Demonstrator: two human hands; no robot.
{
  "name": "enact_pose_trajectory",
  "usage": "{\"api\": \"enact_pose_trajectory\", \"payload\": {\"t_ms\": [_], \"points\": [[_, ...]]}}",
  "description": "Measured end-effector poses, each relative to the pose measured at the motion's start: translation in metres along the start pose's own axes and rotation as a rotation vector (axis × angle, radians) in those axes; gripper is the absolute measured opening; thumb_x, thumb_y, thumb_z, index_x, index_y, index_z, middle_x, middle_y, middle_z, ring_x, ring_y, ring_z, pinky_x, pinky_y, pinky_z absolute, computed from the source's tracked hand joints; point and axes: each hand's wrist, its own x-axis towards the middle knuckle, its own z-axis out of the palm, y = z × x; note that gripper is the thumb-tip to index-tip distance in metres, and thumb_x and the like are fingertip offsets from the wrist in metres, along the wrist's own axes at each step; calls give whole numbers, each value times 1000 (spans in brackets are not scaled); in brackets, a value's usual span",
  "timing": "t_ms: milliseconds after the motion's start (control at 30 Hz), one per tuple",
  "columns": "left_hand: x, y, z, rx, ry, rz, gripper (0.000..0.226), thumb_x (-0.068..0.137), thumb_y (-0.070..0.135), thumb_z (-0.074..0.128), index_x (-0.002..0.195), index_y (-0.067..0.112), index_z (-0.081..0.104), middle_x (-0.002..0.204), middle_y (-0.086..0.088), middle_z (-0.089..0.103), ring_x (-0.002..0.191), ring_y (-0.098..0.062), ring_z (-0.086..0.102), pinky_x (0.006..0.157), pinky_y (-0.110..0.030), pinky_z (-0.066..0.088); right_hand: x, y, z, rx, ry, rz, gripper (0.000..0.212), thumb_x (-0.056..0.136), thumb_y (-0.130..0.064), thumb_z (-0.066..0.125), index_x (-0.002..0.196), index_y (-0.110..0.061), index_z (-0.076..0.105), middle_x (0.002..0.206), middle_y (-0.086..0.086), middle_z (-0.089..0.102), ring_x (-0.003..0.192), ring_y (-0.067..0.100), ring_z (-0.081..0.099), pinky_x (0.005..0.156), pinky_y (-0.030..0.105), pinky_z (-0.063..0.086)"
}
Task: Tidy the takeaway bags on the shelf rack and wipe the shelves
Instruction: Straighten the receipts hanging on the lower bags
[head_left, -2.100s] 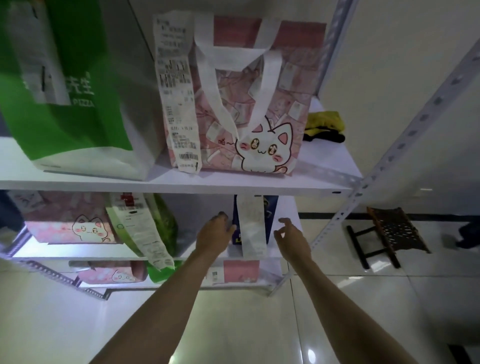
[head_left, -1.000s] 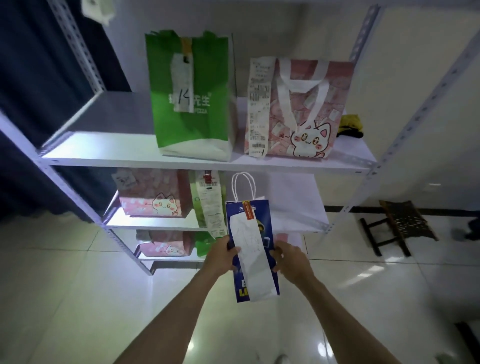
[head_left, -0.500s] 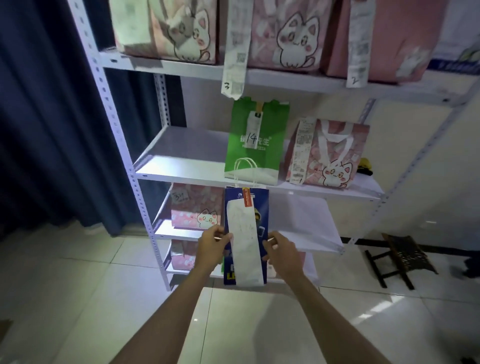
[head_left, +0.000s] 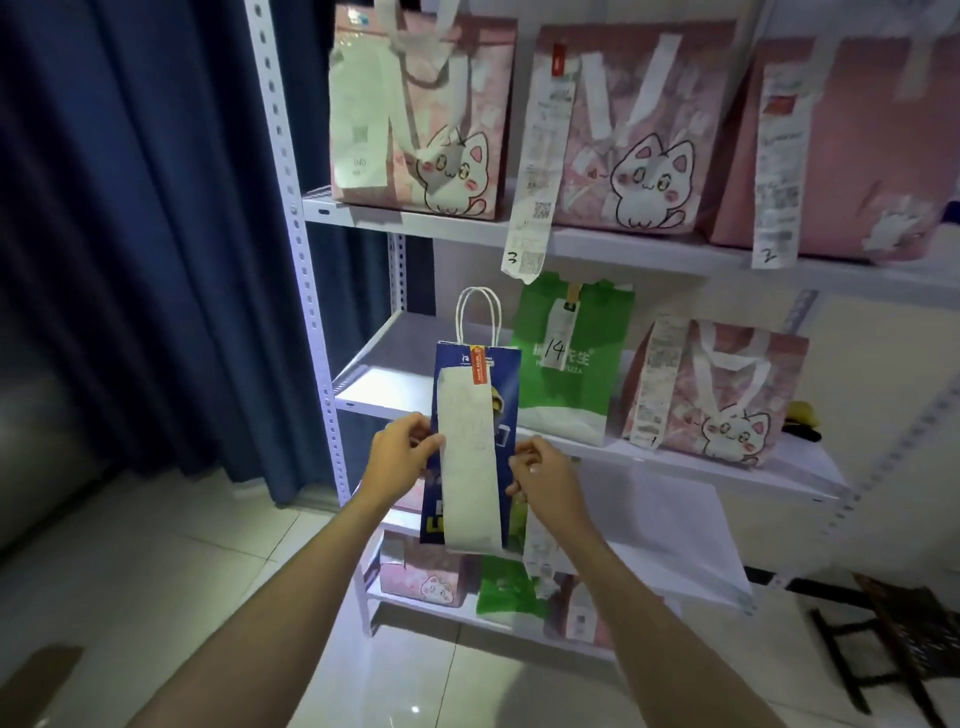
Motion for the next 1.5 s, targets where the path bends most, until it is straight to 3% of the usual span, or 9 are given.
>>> {"api": "enact_pose_trajectory", "payload": {"t_ms": [133, 333, 533, 733, 967, 1067, 1267, 1367, 1500], "points": [[32, -6, -13, 8, 40, -27, 13, 97, 22, 68, 95, 11, 63, 93, -4, 70, 78, -22, 71, 60, -41, 65, 33, -13, 22, -17, 12, -37, 8, 100, -14, 60, 100, -22, 63, 89, 0, 71, 60, 14, 72, 66, 41, 65], [97, -28, -34, -20, 61, -61, 13, 97, 19, 67, 97, 7, 63, 94, -6, 66, 76, -17, 67, 53, -29, 62, 92, -29, 66, -20, 26, -13, 8, 98, -15, 60, 99, -22, 64, 88, 1, 71, 64, 20, 74, 69, 47, 64], [173, -30, -53, -79, 34, 7, 9, 96, 19, 68, 91, 13, 63, 85, -7, 66, 70, -19, 61, 58, -47, 63, 153, -53, 86, -18, 134, -31, 6, 100, -16, 60, 104, -19, 63, 94, 1, 70, 60, 18, 72, 66, 48, 63], [233, -19, -59, -180, 27, 44, 7, 96, 14, 66, 92, 9, 63, 81, -8, 66, 72, -17, 60, 66, -49, 64, 207, -76, 97, -32, 258, -94, 4, 101, -21, 60, 102, -24, 62, 94, -7, 70, 58, 13, 71, 61, 45, 63], [262, -42, -55, -171, 47, 1, 11, 97, 17, 67, 94, 7, 64, 77, -9, 65, 69, -19, 59, 69, -51, 62, 235, -61, 121, -32, 204, -56, 4, 101, -17, 60, 97, -20, 61, 86, -4, 69, 63, 12, 73, 65, 49, 63], [260, -63, -51, -130, 48, -24, 30, 98, 26, 64, 82, 6, 49, 69, -13, 48, 64, -18, 46, 73, -57, 61, 230, -47, 132, -48, 145, -73, 5, 104, -20, 57, 100, -19, 58, 86, 0, 71, 64, 9, 71, 64, 46, 63], [244, -78, -46, -126, 64, -11, 36, 100, 34, 61, 86, 2, 51, 81, -28, 55, 63, -22, 49, 64, -37, 59, 222, -46, 141, -57, 153, -107, 8, 105, -24, 53, 104, -17, 57, 88, -2, 69, 71, 8, 70, 62, 43, 62], [242, -76, -45, -128, 72, -16, 28, 101, 32, 60, 86, 9, 57, 83, -22, 61, 71, -31, 57, 69, -40, 63, 224, -47, 139, -66, 163, -108, 8, 105, -24, 55, 103, -18, 59, 89, -5, 68, 75, 9, 72, 62, 42, 63], [240, -67, -43, -98, 67, -23, 19, 102, 28, 60, 92, 11, 60, 87, -8, 68, 78, -17, 63, 61, -17, 56, 227, -47, 132, -61, 199, -83, 6, 103, -23, 57, 98, -22, 59, 88, -7, 68, 75, 10, 71, 62, 44, 63]]}}
